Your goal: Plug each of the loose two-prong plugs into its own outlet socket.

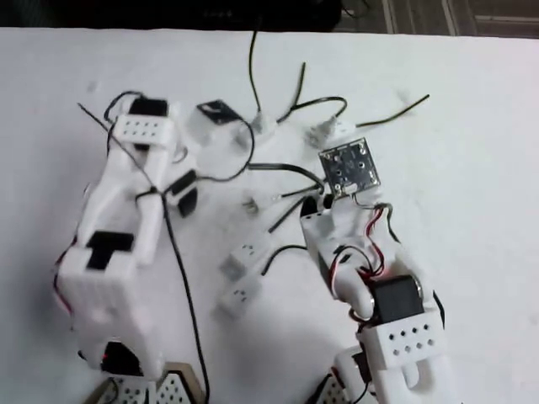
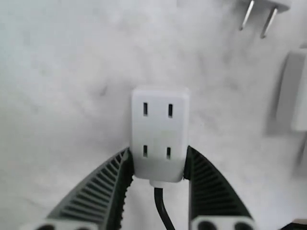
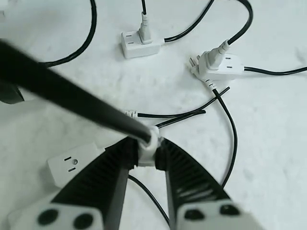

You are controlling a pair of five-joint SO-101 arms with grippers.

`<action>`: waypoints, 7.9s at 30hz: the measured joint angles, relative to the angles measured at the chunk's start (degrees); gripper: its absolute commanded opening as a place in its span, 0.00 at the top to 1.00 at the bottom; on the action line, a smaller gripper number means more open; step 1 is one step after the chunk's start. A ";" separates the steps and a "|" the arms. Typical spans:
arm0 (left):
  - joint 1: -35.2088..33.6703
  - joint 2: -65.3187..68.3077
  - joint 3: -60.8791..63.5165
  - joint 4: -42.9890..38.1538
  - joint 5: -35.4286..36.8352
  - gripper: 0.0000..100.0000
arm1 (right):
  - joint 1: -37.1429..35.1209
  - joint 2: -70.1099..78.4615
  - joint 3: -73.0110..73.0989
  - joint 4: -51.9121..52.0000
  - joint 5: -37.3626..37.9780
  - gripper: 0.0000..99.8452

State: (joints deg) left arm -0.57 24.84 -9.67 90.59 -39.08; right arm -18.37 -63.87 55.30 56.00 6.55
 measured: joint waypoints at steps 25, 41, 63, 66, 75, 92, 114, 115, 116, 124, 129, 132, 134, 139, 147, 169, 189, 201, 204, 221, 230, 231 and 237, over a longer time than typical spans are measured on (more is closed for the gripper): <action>8.44 -21.54 35.16 -19.43 -1.41 0.70 | 0.00 0.00 0.35 0.00 0.00 0.98; -0.44 -47.74 40.88 -19.08 1.67 0.84 | 0.00 0.00 0.35 0.00 0.00 0.98; -24.18 -91.78 76.66 -25.76 16.53 0.98 | -18.64 0.00 5.27 -2.46 -9.05 0.98; -26.64 -96.79 83.34 -28.92 16.62 0.98 | -20.66 0.00 9.76 -9.14 -9.32 0.98; -27.87 -109.71 91.78 -29.45 16.62 0.98 | -23.74 5.89 13.89 -22.59 -9.32 0.98; -27.96 -112.79 93.98 -28.22 16.62 0.98 | -24.88 40.00 3.69 -36.40 -9.32 0.98; -27.96 -113.32 93.98 -28.22 16.62 0.98 | -24.79 49.14 -2.11 -37.19 -9.32 0.98; -27.96 -113.32 93.98 -28.22 16.62 0.98 | -24.79 49.14 -2.20 -36.48 -9.32 0.98; -27.96 -113.32 93.98 -28.22 16.62 0.98 | -24.79 49.14 -2.37 -35.78 -9.32 0.98; -27.96 -113.32 94.15 -28.22 16.62 0.98 | -25.49 49.58 -2.90 -32.18 -6.07 0.98; -27.96 -113.32 94.15 -28.22 16.62 0.98 | -27.16 52.75 -4.31 -31.03 -4.40 0.98; -27.96 -113.32 94.15 -28.22 16.62 0.98 | -27.16 56.62 -6.59 -30.51 -2.99 0.98; -27.96 -113.32 94.15 -28.22 16.62 0.98 | -27.16 59.16 -8.00 -30.68 -2.55 0.98; -27.96 -113.32 94.15 -28.22 16.62 0.98 | -27.16 61.19 -9.58 -29.71 -2.46 0.98; -27.96 -113.32 94.15 -28.22 16.62 0.98 | -27.16 61.19 -9.85 -26.73 -2.29 0.98; -27.96 -113.32 94.77 -28.22 14.77 0.98 | -13.36 49.76 -11.16 -33.41 -2.20 0.98; -27.96 -113.32 94.77 -28.22 14.77 0.98 | -8.97 70.15 -39.12 -23.91 -2.11 0.84; -27.96 -113.32 94.77 -28.22 14.77 0.98 | -9.58 62.07 -41.67 -1.93 -22.59 0.87; -27.96 -113.32 94.77 -28.22 14.77 0.98 | -9.58 62.07 -41.67 0.44 -31.82 0.85; -27.96 -113.32 94.86 -28.22 14.77 0.98 | -9.58 81.67 -45.89 2.11 -48.44 0.85; -27.96 -113.32 94.86 -28.22 14.77 0.98 | -8.88 86.95 -51.87 1.58 -48.79 0.85; -27.96 -113.32 94.86 -28.22 14.77 0.98 | -8.70 87.65 -52.57 1.58 -48.79 0.85; -27.96 -113.32 94.86 -28.22 14.77 0.98 | -8.62 91.60 -56.53 2.02 -48.97 0.93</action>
State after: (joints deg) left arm -28.53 -88.48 85.19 62.37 -24.31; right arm -26.99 27.74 -1.23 58.02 -42.42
